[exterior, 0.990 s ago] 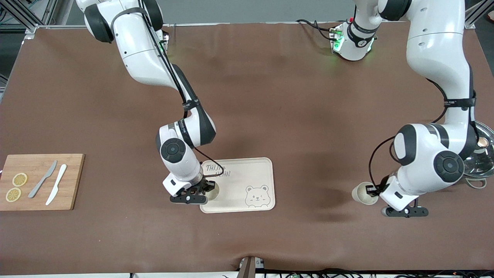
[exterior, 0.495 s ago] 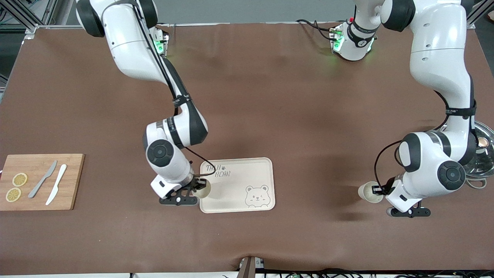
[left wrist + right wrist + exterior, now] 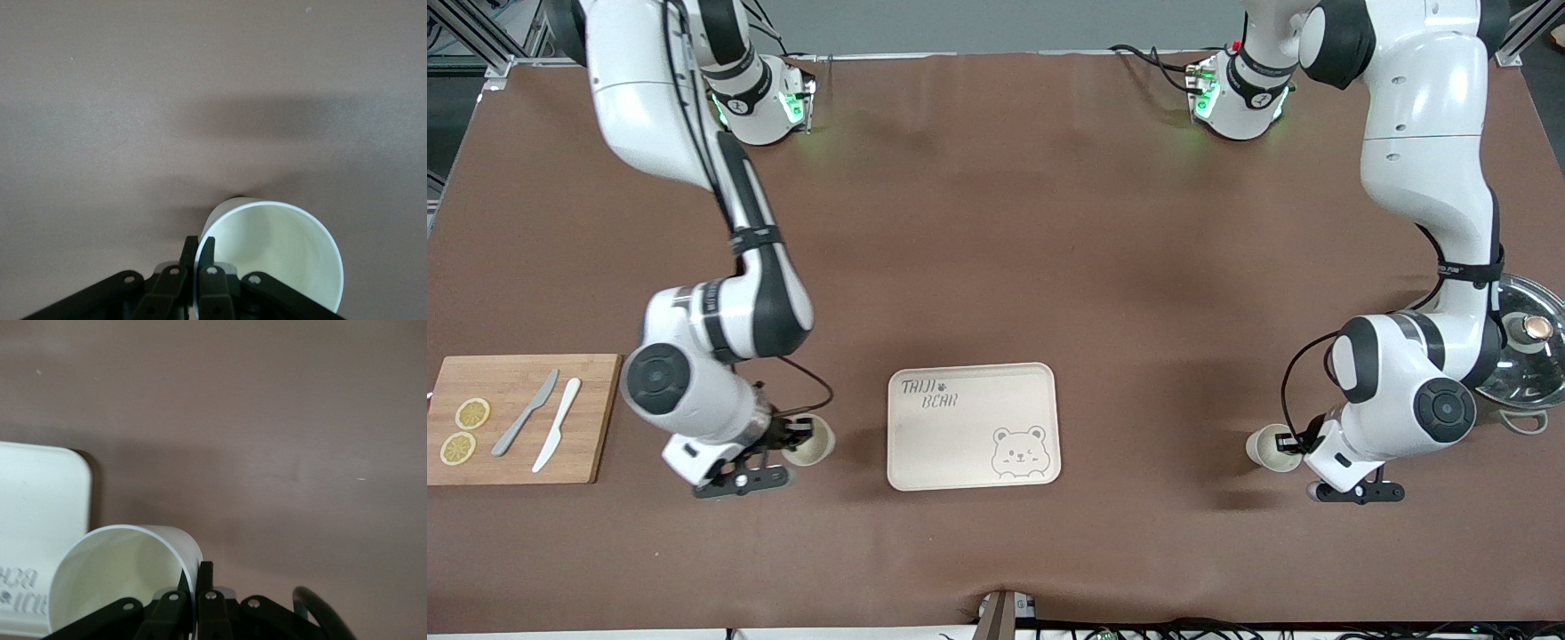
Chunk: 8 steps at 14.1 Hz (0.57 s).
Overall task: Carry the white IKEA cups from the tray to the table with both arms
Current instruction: 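Carry the cups off the tray, each gripper moving outward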
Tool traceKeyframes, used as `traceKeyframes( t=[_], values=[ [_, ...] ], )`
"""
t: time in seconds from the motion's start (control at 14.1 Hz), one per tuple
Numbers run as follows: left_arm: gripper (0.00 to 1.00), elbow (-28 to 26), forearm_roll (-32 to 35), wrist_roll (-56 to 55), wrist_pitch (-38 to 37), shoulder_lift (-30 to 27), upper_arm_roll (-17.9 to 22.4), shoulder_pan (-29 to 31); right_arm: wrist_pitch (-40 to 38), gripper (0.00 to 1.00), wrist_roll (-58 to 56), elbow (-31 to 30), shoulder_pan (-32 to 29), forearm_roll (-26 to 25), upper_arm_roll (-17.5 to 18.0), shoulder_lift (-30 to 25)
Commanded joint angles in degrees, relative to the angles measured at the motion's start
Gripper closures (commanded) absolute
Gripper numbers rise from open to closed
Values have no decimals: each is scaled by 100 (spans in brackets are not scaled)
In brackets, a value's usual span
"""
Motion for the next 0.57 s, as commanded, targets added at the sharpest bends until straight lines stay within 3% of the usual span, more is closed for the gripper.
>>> traceKeyframes(
  t=[0.0, 0.07, 0.14, 0.21, 0.28, 0.49],
  values=[
    [61, 8, -38, 95, 39, -14, -10, 27, -163, 100, -696, -127, -333, 184, 109, -201],
    [60, 8, -29, 95, 39, -22, -1, 10, -180, 100, -907, -127, -438, 271, 100, -201],
    [47, 8, -20, 104, 39, -31, -1, 1, -189, 100, -1179, -136, -553, 411, 100, -201],
    [19, 8, -11, 113, 39, -49, -1, 18, -189, 100, -1477, -136, -693, 499, 100, -192],
    [0, 8, -11, 113, 39, -75, -1, 27, -181, 100, -1715, -180, -807, 578, 100, -183],
    [0, 26, -20, 78, 31, -198, -10, 45, -154, 100, -2384, -250, -1115, 833, 100, -131]
  ],
)
